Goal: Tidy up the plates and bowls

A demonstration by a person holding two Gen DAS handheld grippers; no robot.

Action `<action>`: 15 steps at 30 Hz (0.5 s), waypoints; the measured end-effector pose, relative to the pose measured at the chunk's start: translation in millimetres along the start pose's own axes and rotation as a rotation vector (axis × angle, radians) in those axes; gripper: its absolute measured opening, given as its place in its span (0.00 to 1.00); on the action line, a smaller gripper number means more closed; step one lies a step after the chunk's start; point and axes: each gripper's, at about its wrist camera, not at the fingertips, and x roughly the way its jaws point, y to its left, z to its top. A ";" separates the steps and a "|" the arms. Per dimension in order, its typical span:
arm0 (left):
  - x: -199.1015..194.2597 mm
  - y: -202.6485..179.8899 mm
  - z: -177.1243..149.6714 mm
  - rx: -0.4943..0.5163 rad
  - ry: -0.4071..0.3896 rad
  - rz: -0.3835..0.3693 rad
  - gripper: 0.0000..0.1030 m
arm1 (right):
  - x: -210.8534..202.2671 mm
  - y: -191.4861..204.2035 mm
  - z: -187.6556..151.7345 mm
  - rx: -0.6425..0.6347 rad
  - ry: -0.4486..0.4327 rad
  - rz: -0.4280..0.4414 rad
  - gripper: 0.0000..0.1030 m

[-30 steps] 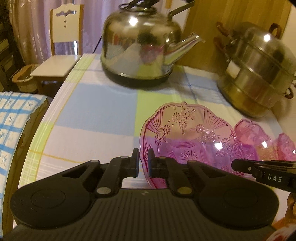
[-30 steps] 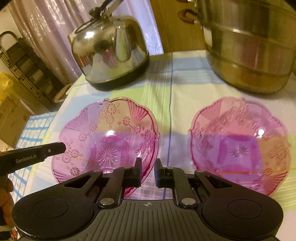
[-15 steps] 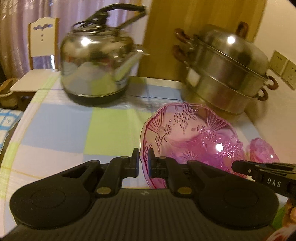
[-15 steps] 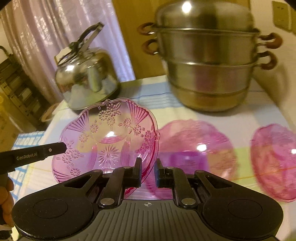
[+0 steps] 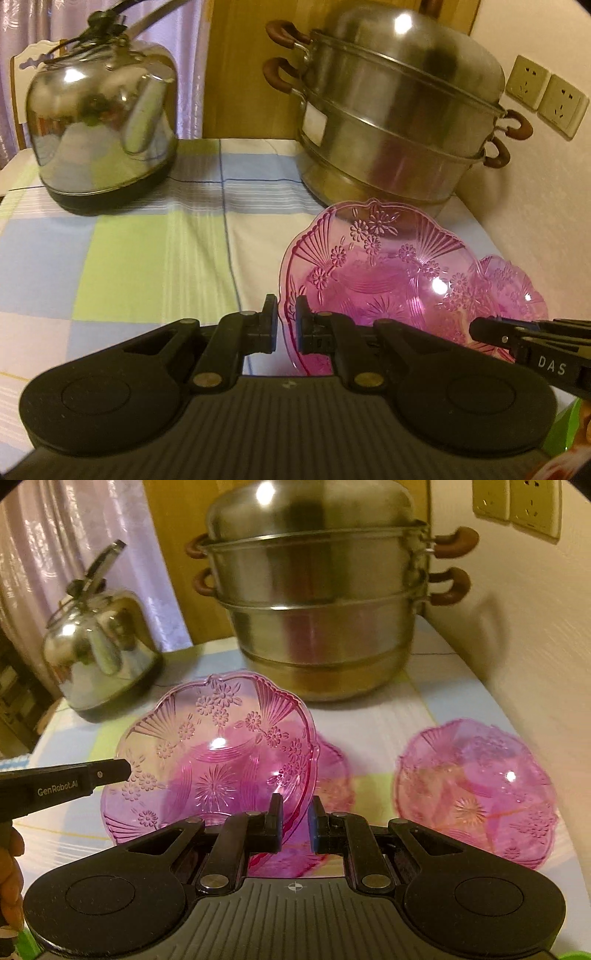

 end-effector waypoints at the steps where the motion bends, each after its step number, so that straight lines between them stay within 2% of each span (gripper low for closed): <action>1: 3.4 -1.0 -0.6 0.003 0.004 -0.001 0.08 | 2.4 -2.8 -0.1 0.003 0.006 -0.006 0.13; 15: 30.1 -7.2 -10.2 0.024 0.033 -0.001 0.08 | 28.9 -18.0 -3.0 0.014 0.061 -0.040 0.14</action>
